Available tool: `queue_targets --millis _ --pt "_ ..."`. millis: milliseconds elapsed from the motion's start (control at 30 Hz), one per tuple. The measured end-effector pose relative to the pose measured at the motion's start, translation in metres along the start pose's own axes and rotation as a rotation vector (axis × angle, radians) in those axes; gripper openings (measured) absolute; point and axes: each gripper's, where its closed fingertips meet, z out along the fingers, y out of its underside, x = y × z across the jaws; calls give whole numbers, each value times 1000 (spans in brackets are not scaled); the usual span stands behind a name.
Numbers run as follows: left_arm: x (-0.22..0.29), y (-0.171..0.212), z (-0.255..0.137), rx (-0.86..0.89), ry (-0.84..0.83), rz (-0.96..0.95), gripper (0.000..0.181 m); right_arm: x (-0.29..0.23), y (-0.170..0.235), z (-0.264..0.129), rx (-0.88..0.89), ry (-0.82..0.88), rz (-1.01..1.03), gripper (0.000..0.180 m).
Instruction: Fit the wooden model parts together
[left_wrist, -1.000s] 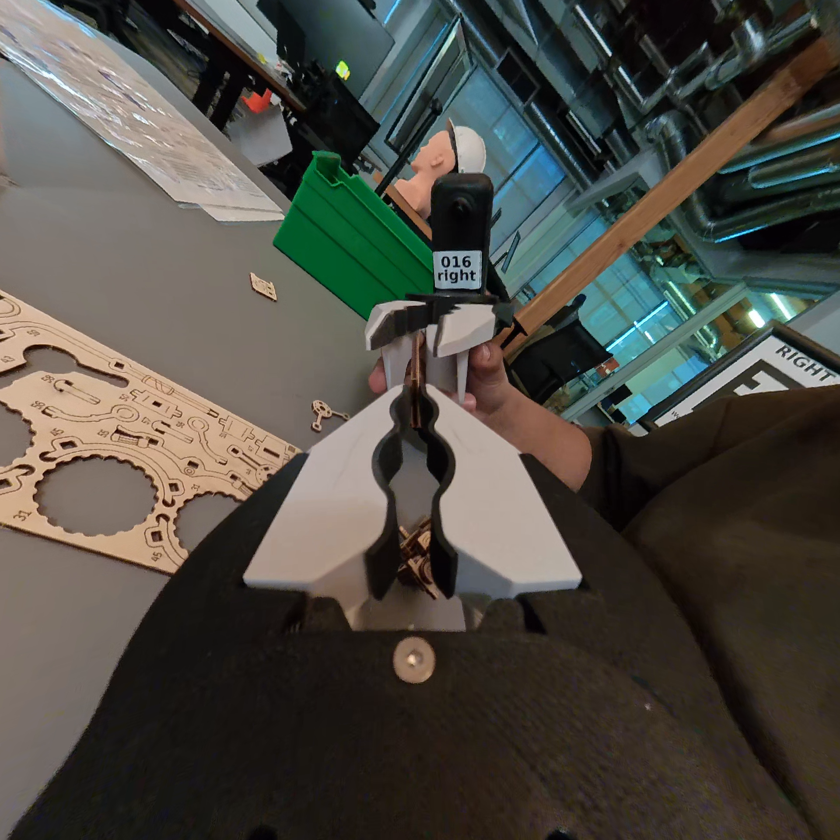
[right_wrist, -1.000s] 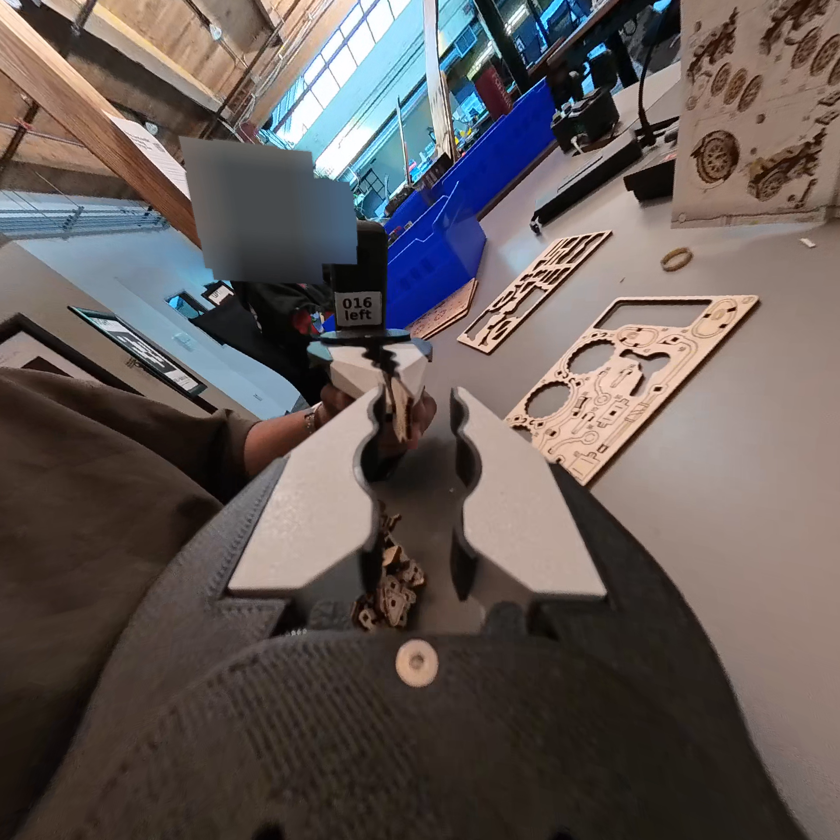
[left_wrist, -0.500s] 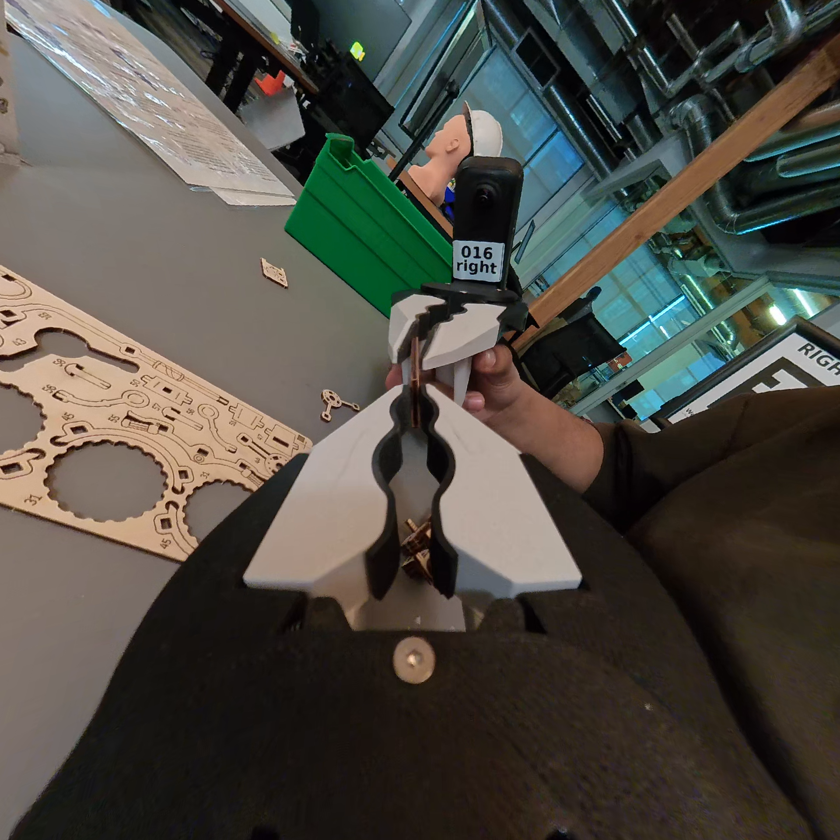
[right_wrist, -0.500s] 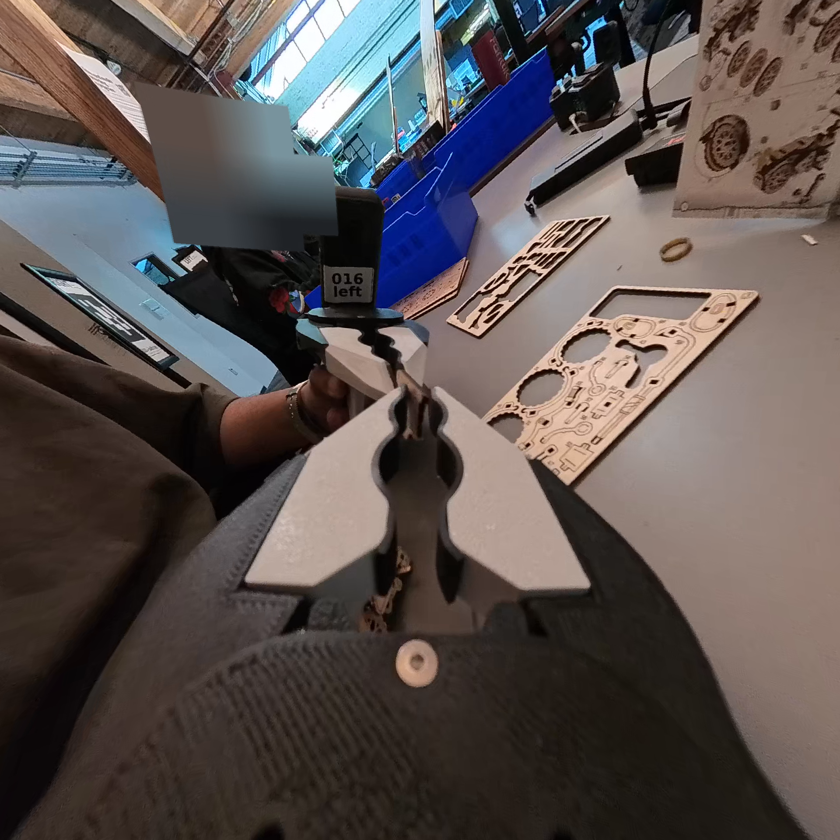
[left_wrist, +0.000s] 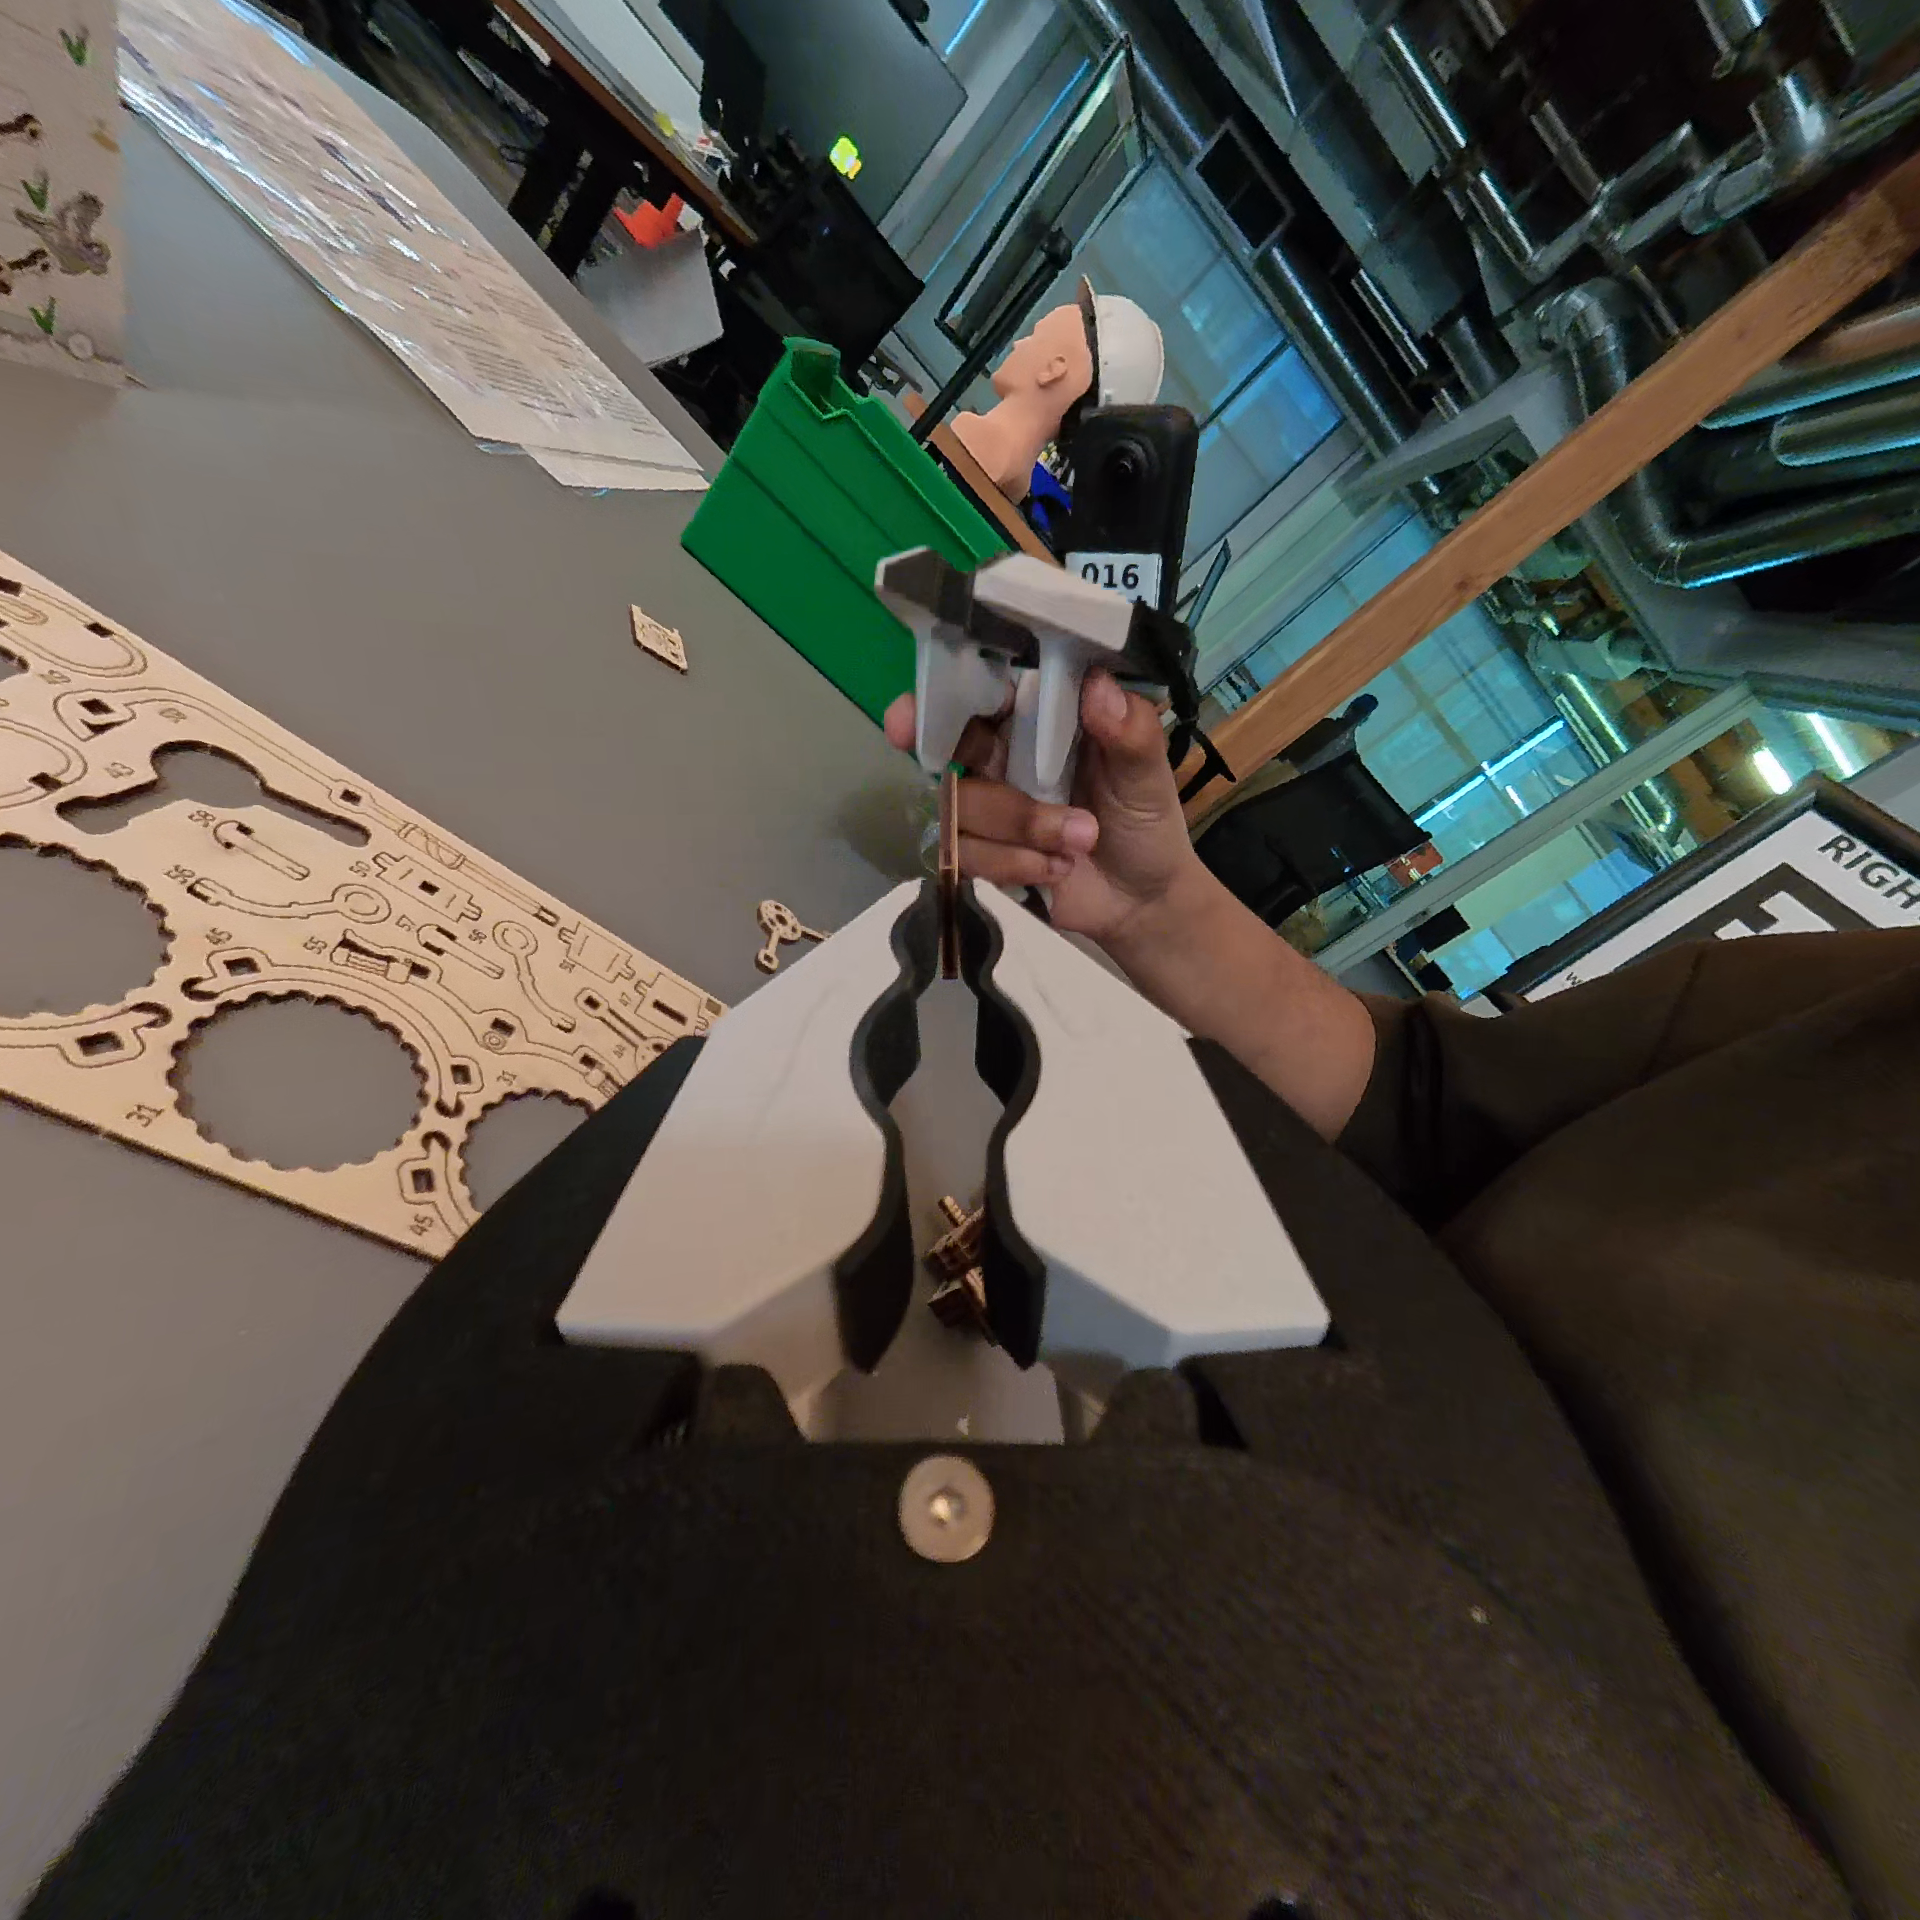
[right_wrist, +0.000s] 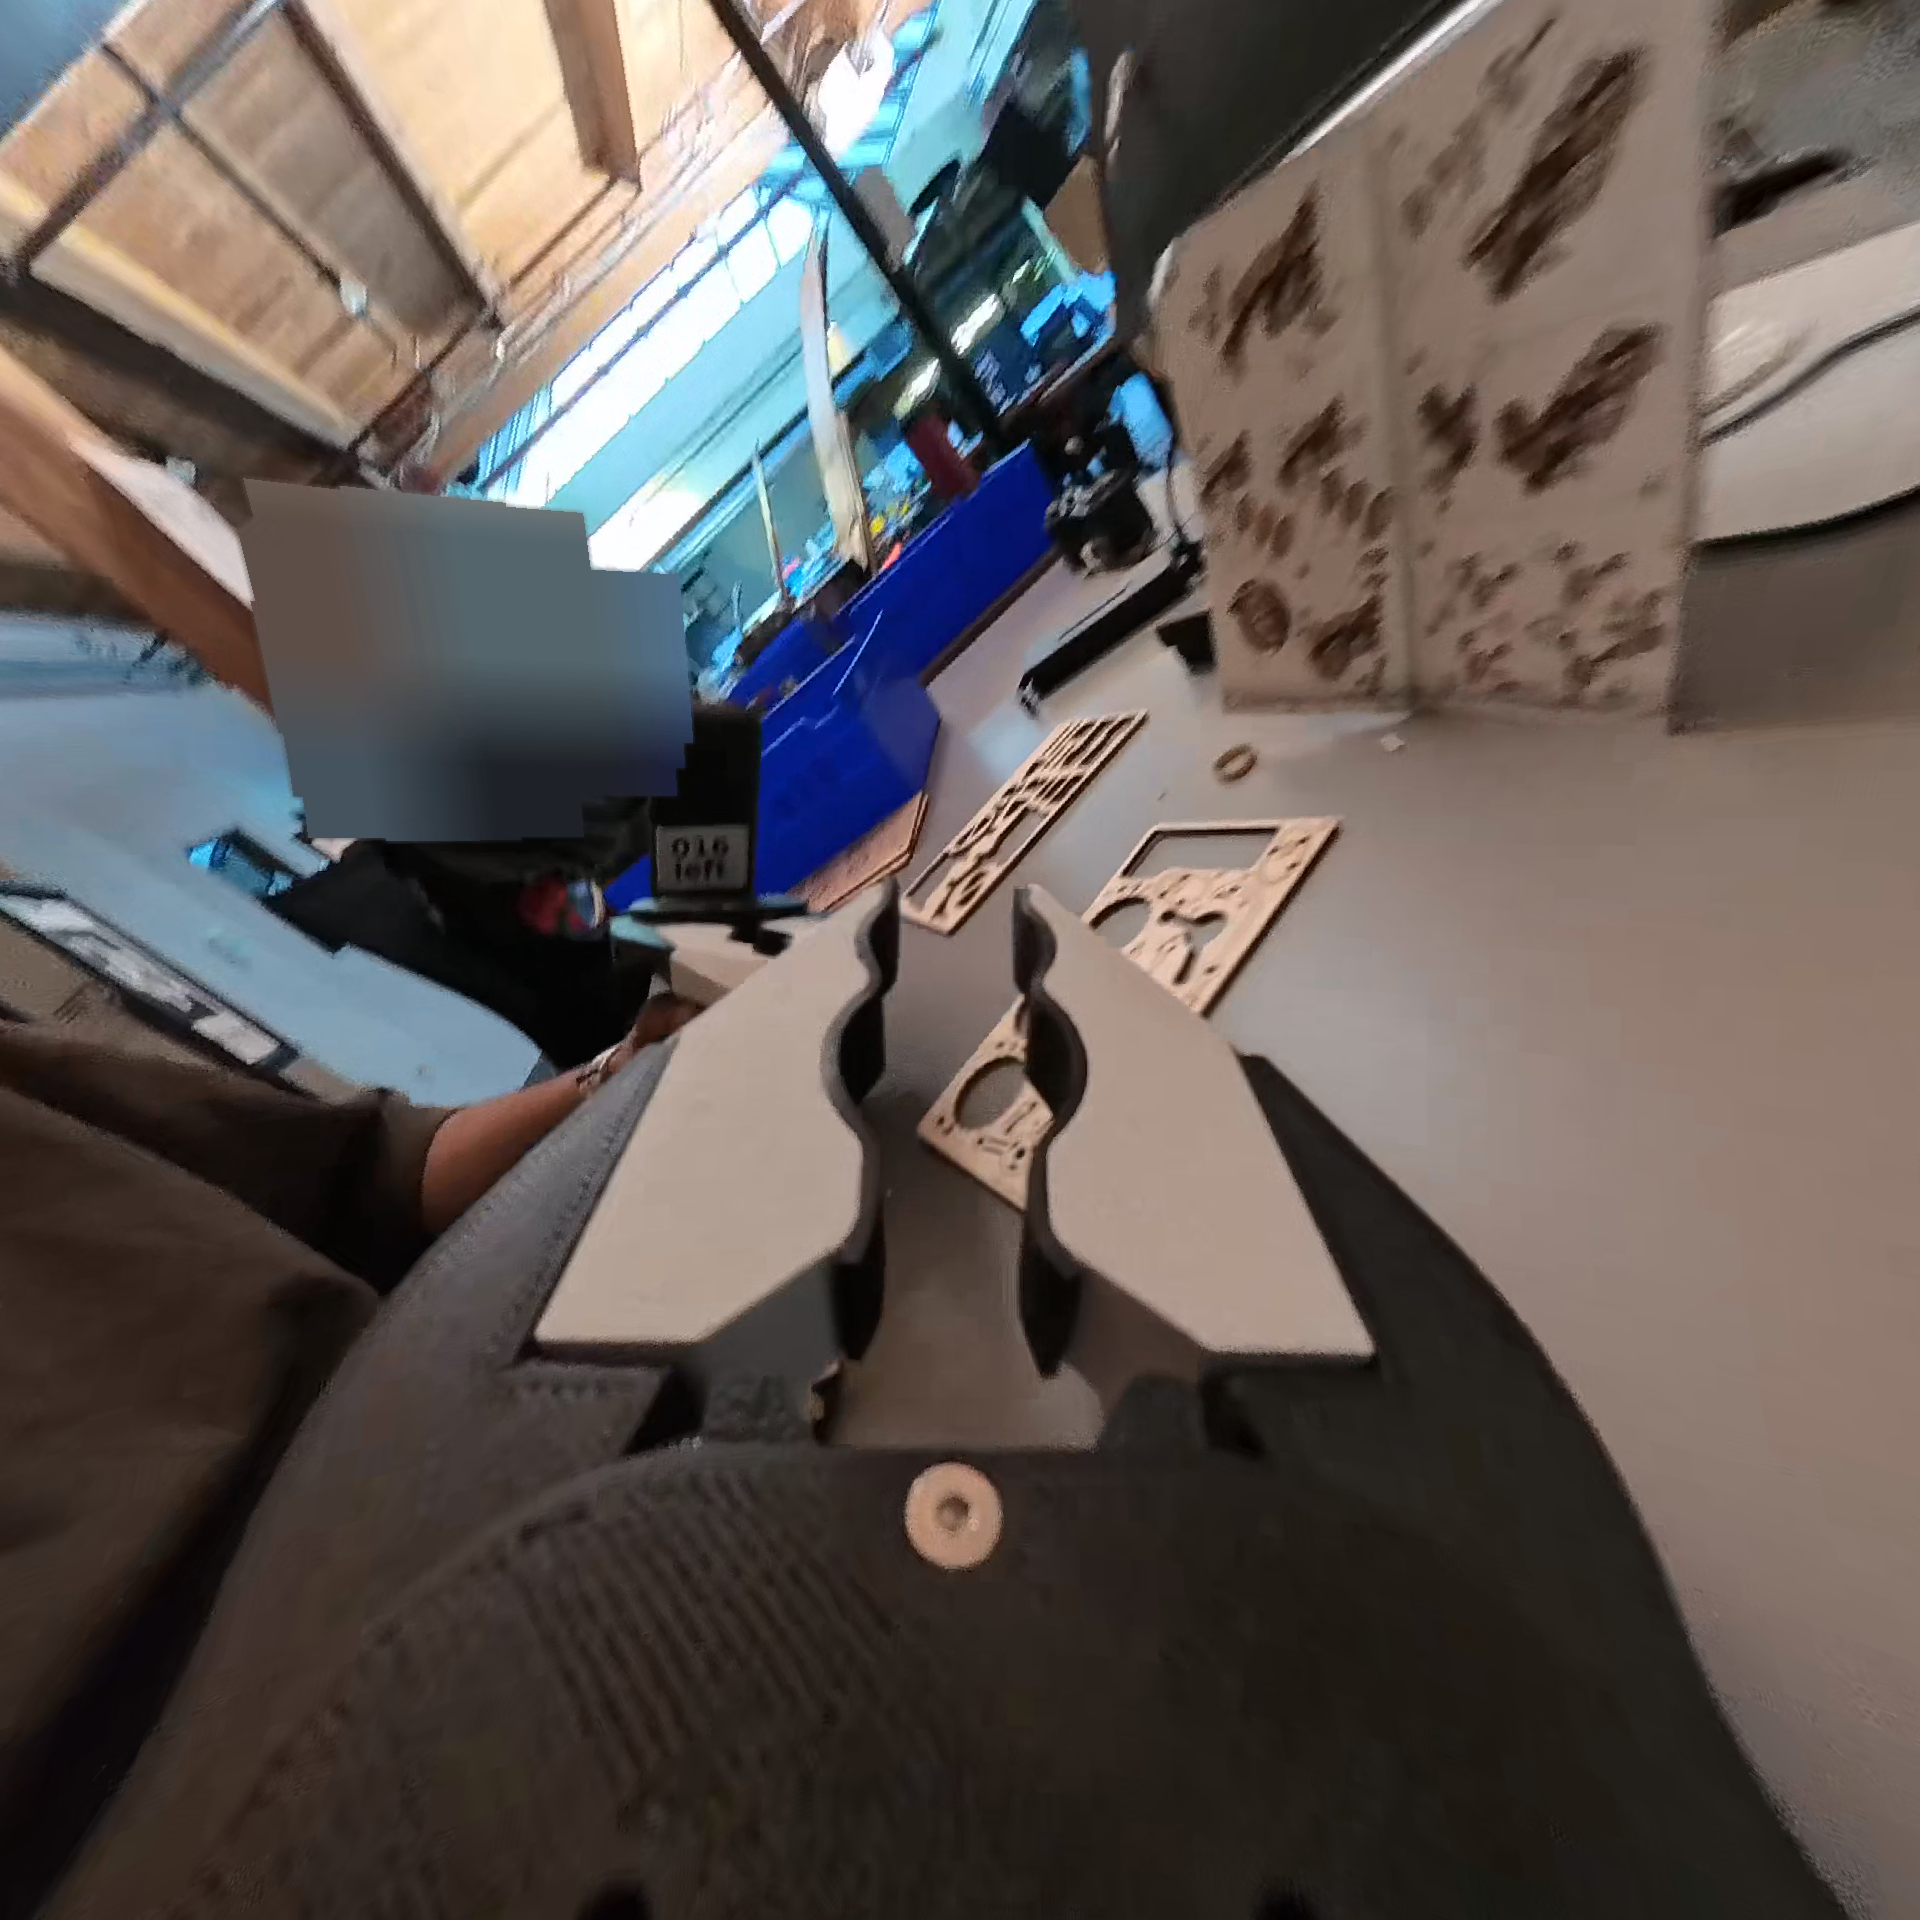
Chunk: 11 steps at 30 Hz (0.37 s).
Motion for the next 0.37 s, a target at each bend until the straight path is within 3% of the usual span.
queue_targets --millis 133,367 --pt "-2 0 0 -1 -3 -9 1 13 -11 -12 49 55 -26 19" --pt "-5 2 0 -9 -15 -14 1 10 14 4 -61 55 -92 19"
